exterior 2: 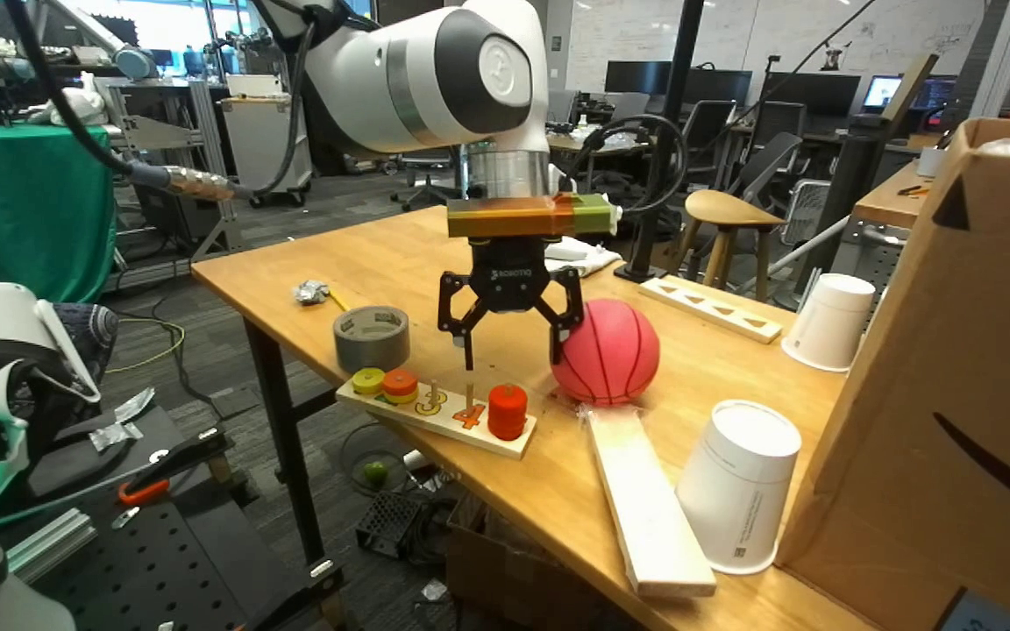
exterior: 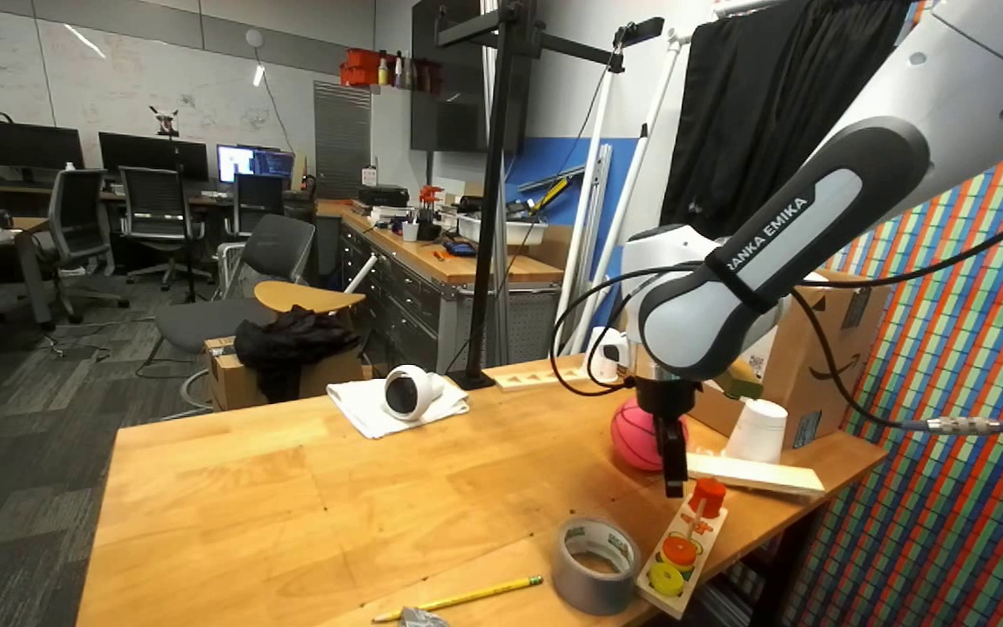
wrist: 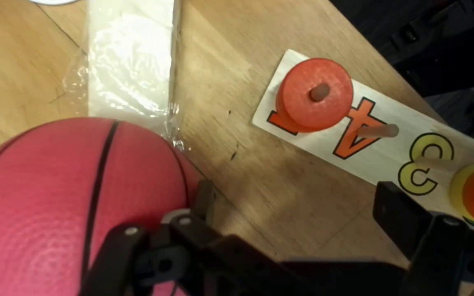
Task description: Push the ball towards the box
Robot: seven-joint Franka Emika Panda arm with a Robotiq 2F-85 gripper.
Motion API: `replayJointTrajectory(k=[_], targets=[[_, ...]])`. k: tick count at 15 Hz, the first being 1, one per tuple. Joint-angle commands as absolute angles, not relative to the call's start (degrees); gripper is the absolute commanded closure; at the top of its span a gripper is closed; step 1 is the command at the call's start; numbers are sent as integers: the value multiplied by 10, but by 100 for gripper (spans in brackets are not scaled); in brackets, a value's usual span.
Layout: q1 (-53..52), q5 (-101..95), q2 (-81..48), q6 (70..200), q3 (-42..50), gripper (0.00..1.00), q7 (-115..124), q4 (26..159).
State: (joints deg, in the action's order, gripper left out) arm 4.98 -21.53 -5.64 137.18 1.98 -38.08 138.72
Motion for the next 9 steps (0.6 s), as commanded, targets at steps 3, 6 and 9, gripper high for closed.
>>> replayJointTrajectory(k=[3, 6, 9], targets=[[76, -123, -35, 1489, 41, 0, -383, 1426], [72, -245, -1, 1527, 69, 0, -271, 1442], [78, -353, 48, 1541, 85, 0, -154, 1462]])
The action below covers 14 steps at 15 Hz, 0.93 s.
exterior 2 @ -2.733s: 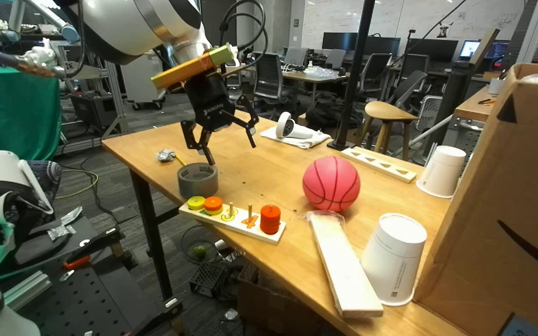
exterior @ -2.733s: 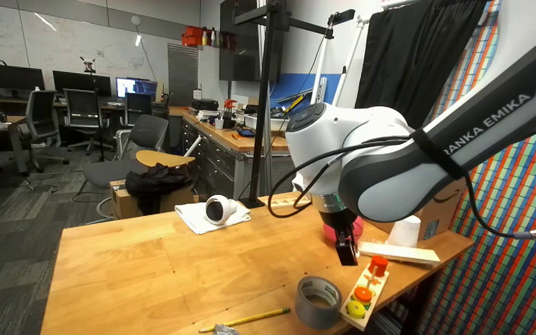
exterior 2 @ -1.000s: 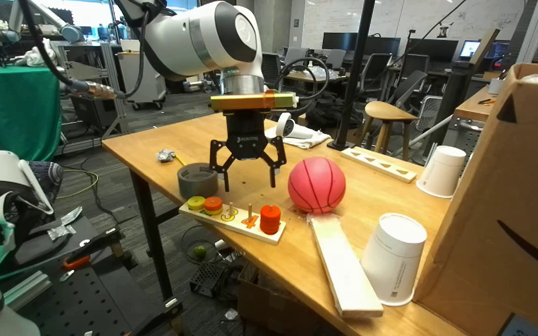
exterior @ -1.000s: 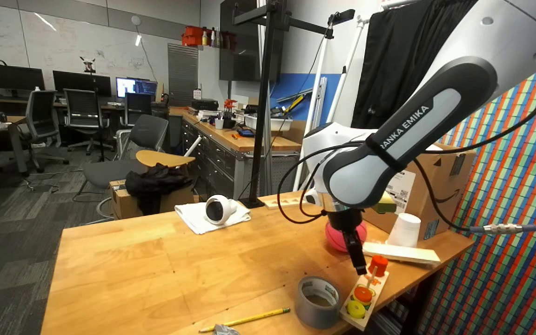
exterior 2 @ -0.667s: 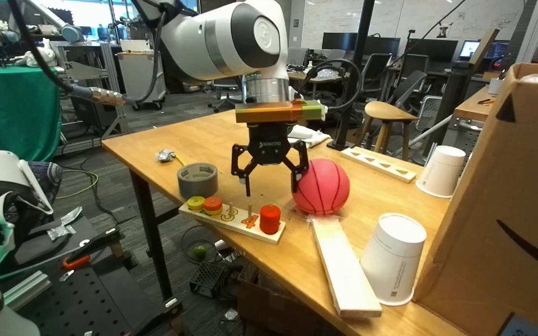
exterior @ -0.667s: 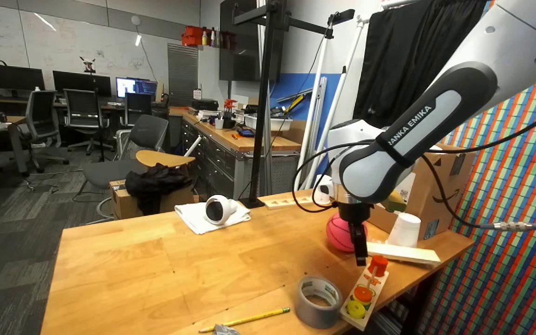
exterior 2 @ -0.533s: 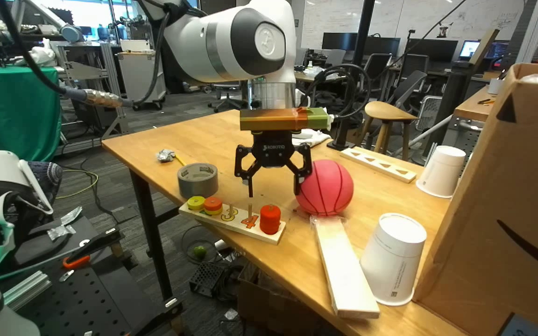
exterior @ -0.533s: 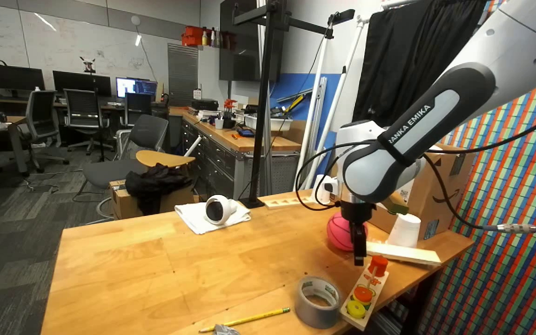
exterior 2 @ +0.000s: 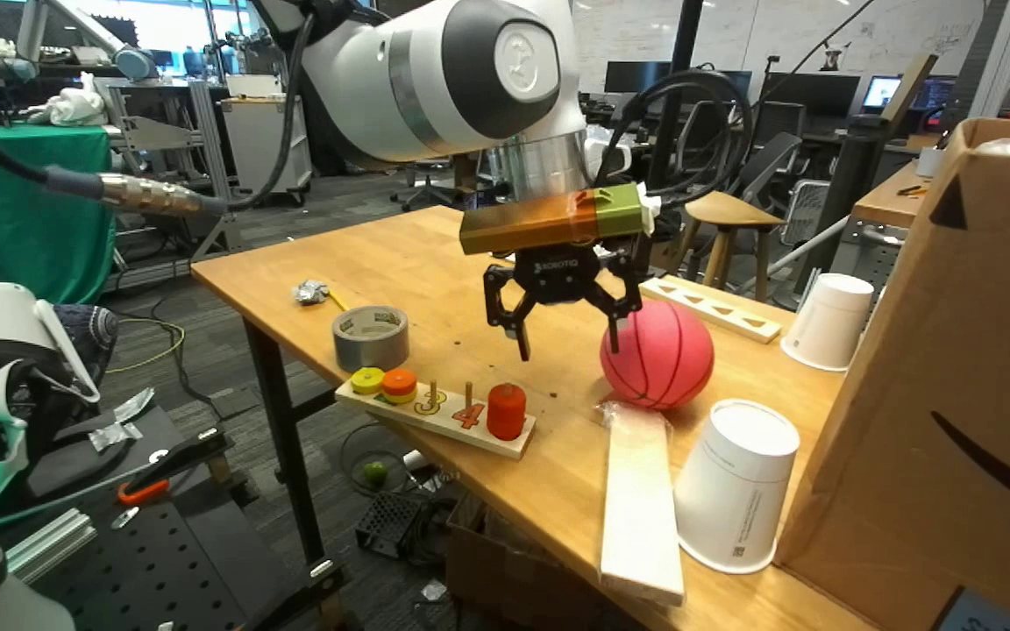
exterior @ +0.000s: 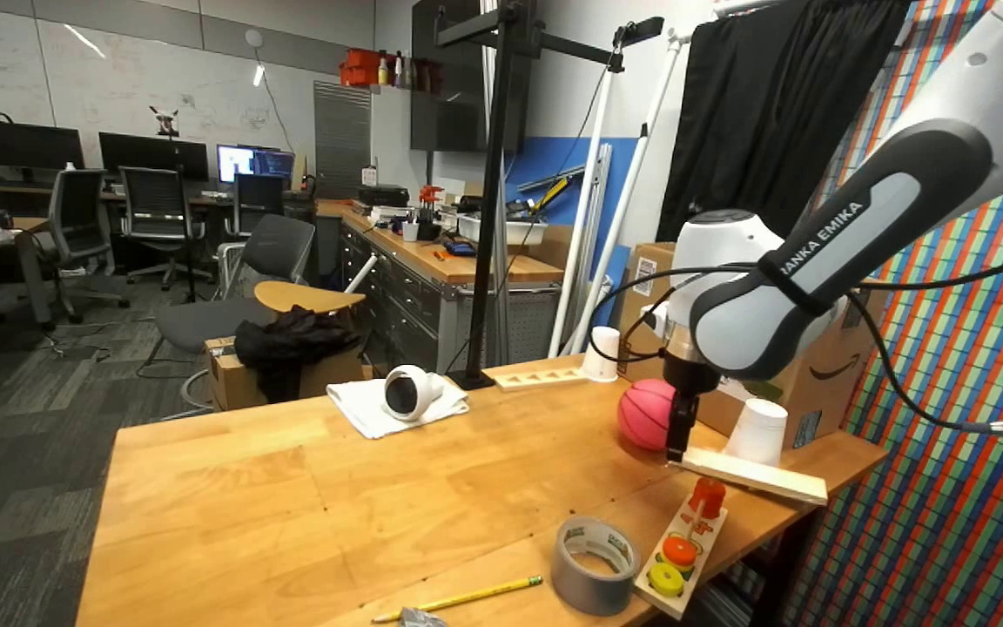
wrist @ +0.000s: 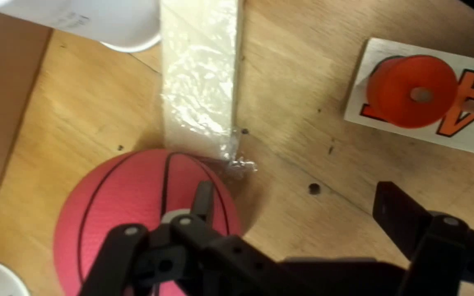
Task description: Push the ball towards the box
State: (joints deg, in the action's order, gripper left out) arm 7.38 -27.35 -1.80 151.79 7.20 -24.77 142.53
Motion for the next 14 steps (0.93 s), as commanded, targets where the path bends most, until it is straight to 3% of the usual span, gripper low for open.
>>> replayJointTrajectory(k=[1, 6, 10, 14], targets=[[81, -380, 69, 1542, 85, 0, -114, 1471], [86, -486, 139, 1522, 52, 0, 83, 1505], [19, -303, 167, 1475, 26, 0, 23, 1556], [-51, -188, 176, 1545, -14, 0, -53, 1592]])
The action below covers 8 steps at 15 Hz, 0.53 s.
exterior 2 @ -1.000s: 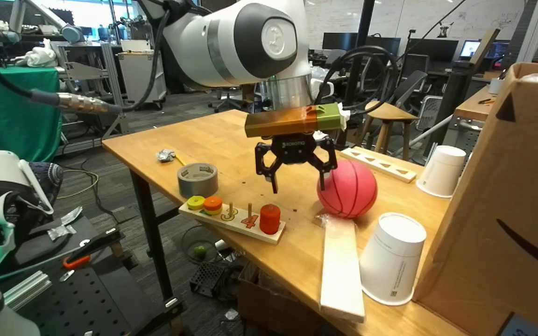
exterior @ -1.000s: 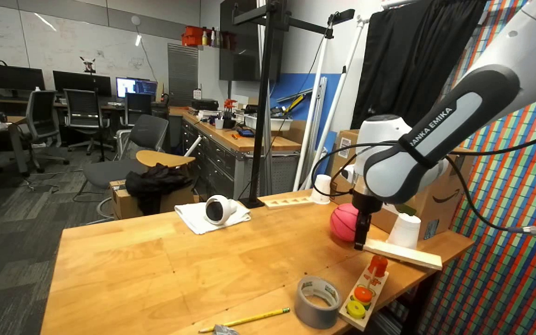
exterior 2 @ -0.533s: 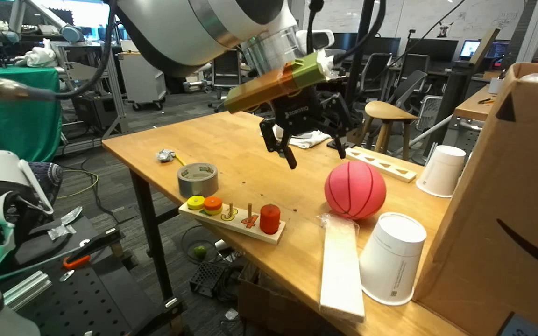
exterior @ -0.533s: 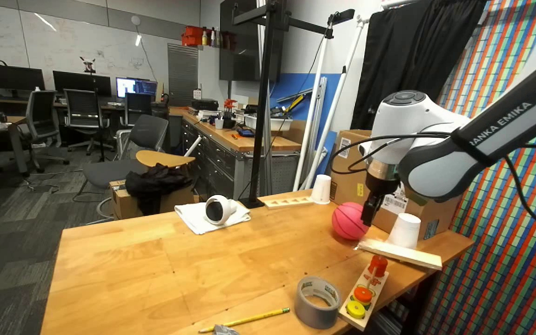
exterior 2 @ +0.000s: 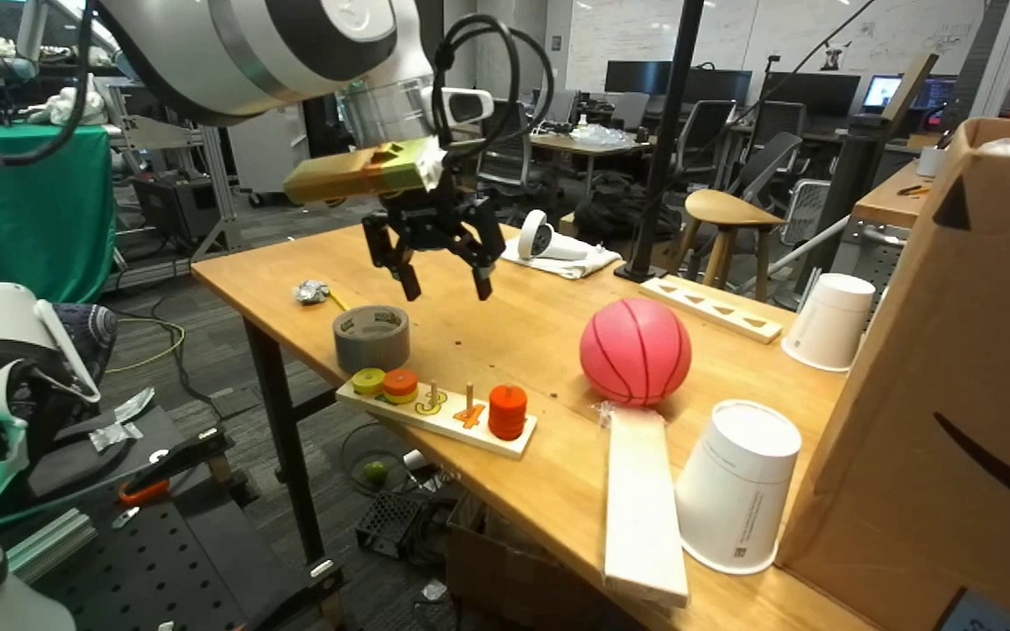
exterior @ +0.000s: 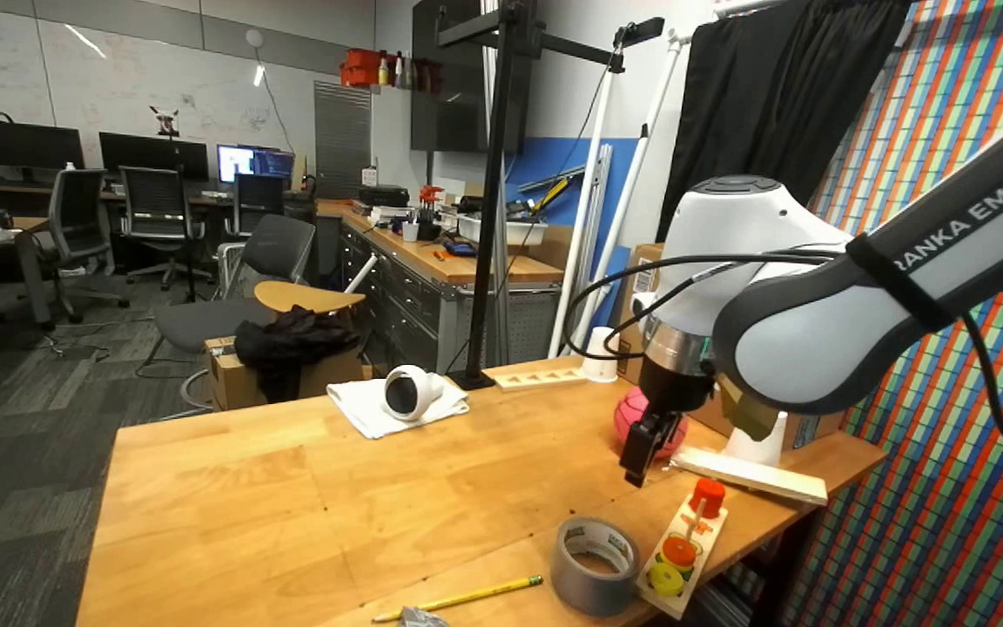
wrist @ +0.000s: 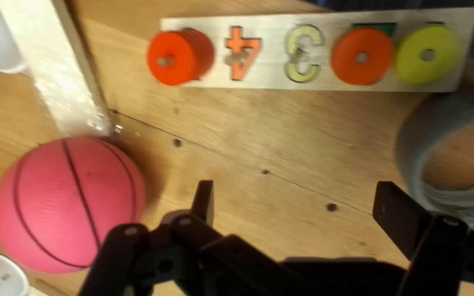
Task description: Push the ball towards the box
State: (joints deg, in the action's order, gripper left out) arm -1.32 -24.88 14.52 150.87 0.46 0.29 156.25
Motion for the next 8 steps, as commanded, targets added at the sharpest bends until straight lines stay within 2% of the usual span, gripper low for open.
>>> replayJointTrajectory(k=[1, 8], targets=[[-63, -177, 163, 1562, -20, 0, -72, 1584], [-139, 27, 105, 1593, 38, 0, -312, 1572]])
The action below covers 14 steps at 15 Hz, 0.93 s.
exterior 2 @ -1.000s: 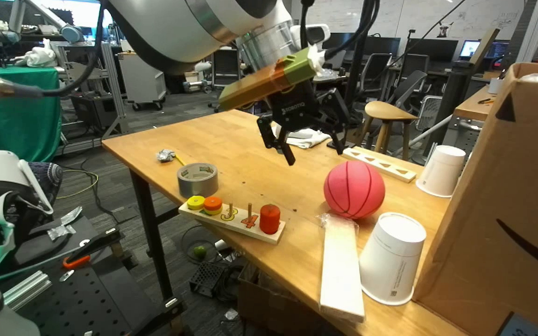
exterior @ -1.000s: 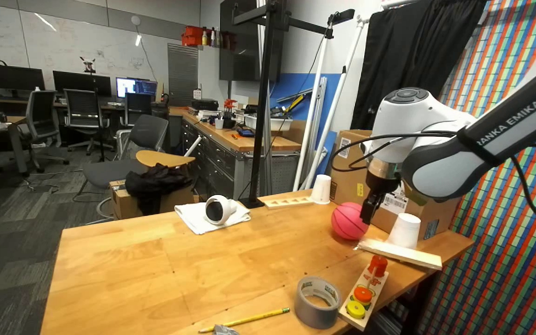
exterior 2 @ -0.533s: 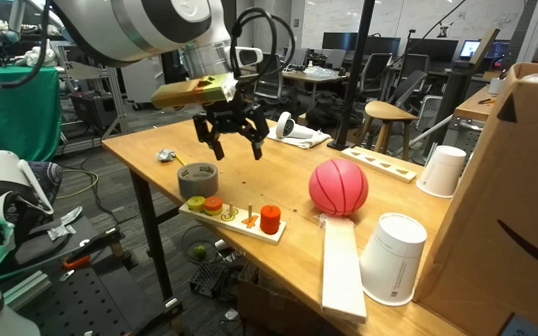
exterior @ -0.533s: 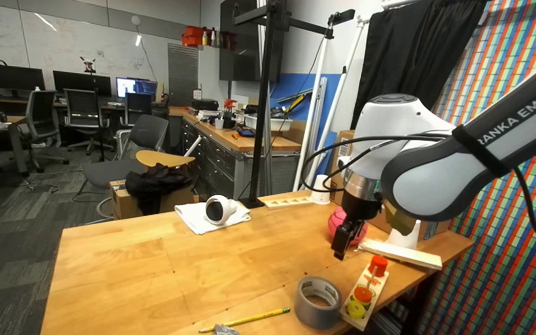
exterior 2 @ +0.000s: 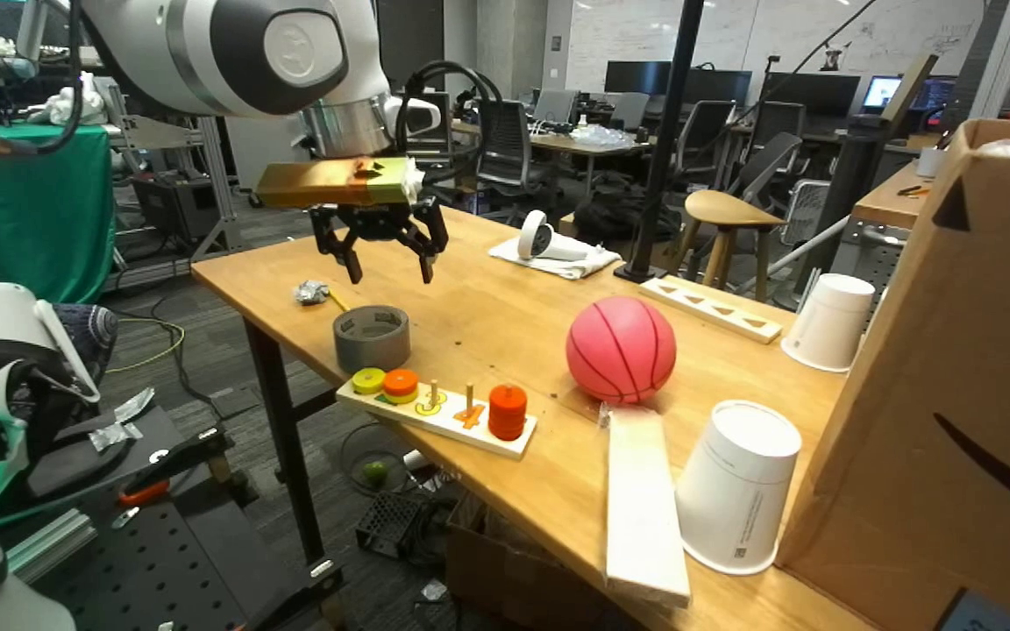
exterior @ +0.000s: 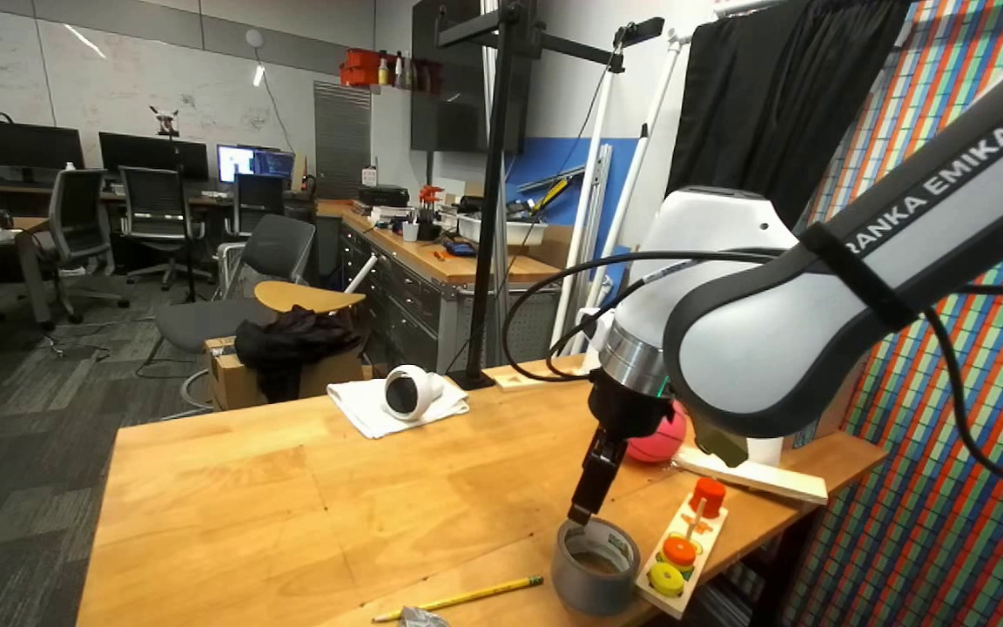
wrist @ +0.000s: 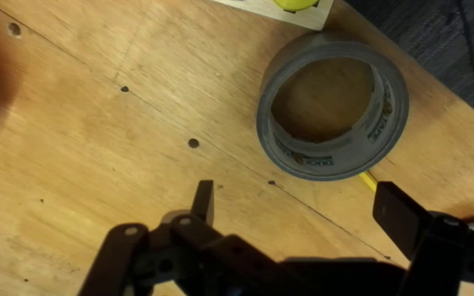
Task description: Push the ball towards the box
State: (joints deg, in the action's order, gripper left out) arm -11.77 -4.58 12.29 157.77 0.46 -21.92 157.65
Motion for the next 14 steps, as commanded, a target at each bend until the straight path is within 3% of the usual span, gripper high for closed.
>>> replayJointTrajectory(k=[1, 14], targets=[[-137, 46, 97, 1586, 45, 0, -337, 1565], [35, -154, -67, 1508, 64, 0, -231, 1330]])
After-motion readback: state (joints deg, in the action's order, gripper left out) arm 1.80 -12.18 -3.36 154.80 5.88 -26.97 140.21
